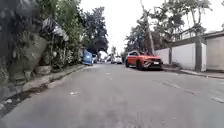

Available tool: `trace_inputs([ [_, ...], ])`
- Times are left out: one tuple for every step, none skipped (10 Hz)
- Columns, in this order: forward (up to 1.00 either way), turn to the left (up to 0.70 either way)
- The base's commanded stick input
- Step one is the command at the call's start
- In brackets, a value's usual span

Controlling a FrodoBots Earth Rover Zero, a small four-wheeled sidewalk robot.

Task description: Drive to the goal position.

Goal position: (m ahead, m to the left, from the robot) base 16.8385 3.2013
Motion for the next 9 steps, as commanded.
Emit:
trace_inputs([
  [1.0, 0.05],
  [1.0, 0.12],
  [1.0, 0.11],
  [1.0, 0.1],
  [1.0, 0.1],
  [1.0, 0.09],
  [1.0, 0.09],
  [1.0, 0.09],
  [1.0, 0.09],
])
